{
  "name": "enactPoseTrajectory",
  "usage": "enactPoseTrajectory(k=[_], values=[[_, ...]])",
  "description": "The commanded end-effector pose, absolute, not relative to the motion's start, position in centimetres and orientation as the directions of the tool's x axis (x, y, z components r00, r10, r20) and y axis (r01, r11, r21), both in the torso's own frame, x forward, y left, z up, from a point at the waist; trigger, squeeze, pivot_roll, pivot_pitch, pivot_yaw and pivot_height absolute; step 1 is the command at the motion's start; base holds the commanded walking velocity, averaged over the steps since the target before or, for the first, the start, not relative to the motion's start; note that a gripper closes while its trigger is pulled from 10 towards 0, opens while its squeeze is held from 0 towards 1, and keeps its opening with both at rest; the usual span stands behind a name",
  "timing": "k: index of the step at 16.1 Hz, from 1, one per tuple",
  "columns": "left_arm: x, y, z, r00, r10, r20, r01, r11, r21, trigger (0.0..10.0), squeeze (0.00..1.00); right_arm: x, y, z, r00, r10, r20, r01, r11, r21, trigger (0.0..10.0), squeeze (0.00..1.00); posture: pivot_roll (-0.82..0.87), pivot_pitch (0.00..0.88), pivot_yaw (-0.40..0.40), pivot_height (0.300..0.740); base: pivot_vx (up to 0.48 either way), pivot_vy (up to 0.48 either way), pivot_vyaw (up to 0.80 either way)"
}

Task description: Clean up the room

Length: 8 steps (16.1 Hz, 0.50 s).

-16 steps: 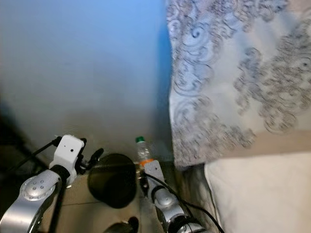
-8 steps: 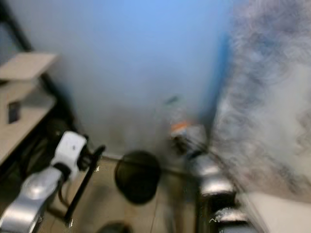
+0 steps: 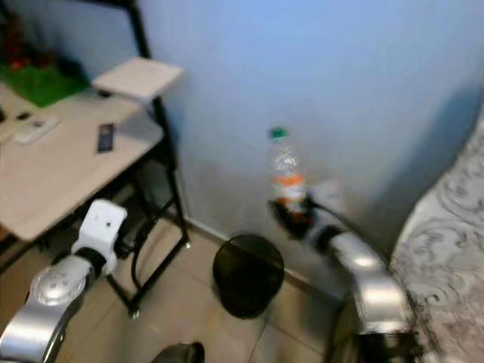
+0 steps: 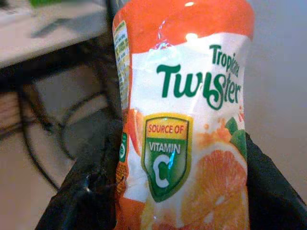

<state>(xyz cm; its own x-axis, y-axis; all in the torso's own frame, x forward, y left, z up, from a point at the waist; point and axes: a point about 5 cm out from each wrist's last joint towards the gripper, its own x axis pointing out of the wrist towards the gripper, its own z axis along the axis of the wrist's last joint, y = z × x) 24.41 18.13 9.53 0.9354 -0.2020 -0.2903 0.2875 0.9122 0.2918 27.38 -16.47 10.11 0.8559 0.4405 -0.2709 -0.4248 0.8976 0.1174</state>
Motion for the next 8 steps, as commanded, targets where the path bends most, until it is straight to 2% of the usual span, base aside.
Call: enactPoseTrajectory(k=[1,3,5,6,8], values=[[24.7,17.7,10.0,0.938,-0.219,-0.267,0.298,0.905,0.304,10.0,0.0,26.8,-17.3,9.6,0.861,0.382,-0.335,-0.373,0.923,0.094,10.0,0.0,0.05,0.045,0.01,0.74,0.0,0.0,0.0],[24.9,17.4,10.3,0.934,-0.25,-0.257,0.331,0.875,0.354,10.0,0.0,26.9,-15.6,9.2,0.883,0.308,-0.355,-0.314,0.948,0.041,10.0,0.0,0.06,0.04,-0.002,0.74,0.0,0.0,0.0],[25.1,17.1,10.2,0.93,-0.265,-0.256,0.339,0.886,0.315,10.0,0.0,26.9,-13.6,7.0,0.876,0.285,-0.39,-0.275,0.958,0.084,10.0,0.0,0.06,0.036,-0.009,0.74,0.0,0.0,0.0],[25.0,16.9,10.1,0.926,-0.276,-0.258,0.346,0.893,0.287,10.0,0.0,26.6,-12.8,6.1,0.864,0.291,-0.41,-0.282,0.956,0.084,10.0,0.0,0.07,0.035,-0.011,0.74,0.24,0.0,0.0],[25.1,16.8,10.1,0.926,-0.279,-0.256,0.347,0.895,0.279,10.0,0.0,26.5,-12.9,5.4,0.852,0.292,-0.435,-0.297,0.953,0.058,10.0,0.0,0.07,0.03,-0.015,0.74,0.336,0.0,0.0]])
